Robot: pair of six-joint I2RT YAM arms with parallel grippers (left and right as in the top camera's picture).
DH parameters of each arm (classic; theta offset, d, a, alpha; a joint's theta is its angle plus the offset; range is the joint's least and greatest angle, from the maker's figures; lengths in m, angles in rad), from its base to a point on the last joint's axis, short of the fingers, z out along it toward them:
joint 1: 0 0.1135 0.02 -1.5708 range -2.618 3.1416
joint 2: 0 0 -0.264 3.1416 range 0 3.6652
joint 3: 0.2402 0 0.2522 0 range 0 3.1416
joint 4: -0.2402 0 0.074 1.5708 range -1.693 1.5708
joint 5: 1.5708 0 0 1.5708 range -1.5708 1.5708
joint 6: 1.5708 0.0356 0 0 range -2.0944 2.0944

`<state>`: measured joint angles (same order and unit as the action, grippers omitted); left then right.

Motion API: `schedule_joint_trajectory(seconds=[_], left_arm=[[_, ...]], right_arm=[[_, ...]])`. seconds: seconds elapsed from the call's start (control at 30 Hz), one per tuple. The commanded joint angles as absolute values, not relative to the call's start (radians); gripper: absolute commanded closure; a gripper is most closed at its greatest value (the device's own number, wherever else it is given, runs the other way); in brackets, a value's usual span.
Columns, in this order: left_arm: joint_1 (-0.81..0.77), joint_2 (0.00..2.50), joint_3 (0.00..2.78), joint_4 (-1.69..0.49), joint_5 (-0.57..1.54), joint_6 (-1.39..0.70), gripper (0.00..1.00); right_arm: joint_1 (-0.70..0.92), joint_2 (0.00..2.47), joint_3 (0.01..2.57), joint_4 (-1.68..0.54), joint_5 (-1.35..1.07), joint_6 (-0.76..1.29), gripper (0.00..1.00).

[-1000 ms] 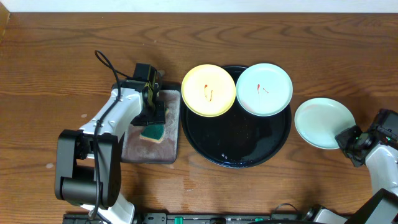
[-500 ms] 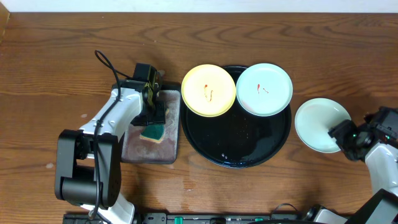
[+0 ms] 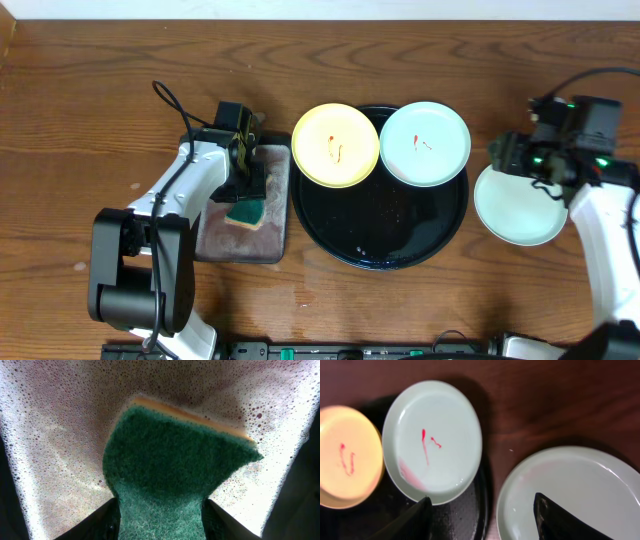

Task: Clean dirty plates on tray and stack at the side
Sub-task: 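Set the pale green plate down on the table right of the tray, then grasp the rim of the right pale green plate with the right gripper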

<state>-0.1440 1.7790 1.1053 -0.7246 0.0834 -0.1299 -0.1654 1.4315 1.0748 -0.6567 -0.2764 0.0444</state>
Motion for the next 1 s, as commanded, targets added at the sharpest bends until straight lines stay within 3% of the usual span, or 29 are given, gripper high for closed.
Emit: schedule_joint_trajectory(seconds=[0.0,0.4,0.53,0.77,0.97], left_arm=[[-0.139,1.793,1.117,-0.725,0.086,-0.124,0.46],[-0.139,1.793,1.117,-0.725,0.086,-0.124,0.46],[-0.139,1.793,1.117,-0.725,0.086,-0.124,0.46],[-0.139,1.793,1.117,-0.725,0.086,-0.124,0.46],[-0.139,1.793,1.117,-0.725,0.086,-0.124,0.46]], right_arm=[[-0.106,1.515,1.079,-0.627,-0.198,-0.009,0.38],[0.009,1.755,1.079,-0.471,-0.049,0.075,0.55],[0.009,1.805,1.079,-0.457,-0.049,0.093,0.67],[0.008,1.812,1.08,-0.463,-0.05,0.1,0.99],[0.007,1.721,1.08,-0.49,-0.049,0.099,0.99]])
